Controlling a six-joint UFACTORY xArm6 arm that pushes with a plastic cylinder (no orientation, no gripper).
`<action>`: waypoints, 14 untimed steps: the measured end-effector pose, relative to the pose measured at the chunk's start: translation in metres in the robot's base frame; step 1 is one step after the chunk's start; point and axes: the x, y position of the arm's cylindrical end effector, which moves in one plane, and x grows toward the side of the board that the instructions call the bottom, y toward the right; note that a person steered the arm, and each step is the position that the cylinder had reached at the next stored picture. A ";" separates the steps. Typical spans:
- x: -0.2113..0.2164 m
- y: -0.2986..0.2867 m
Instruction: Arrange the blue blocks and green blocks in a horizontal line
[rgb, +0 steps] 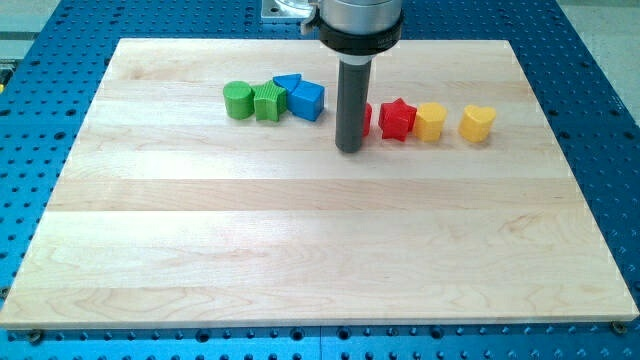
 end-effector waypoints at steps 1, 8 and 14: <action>0.014 -0.057; -0.075 -0.137; -0.133 -0.241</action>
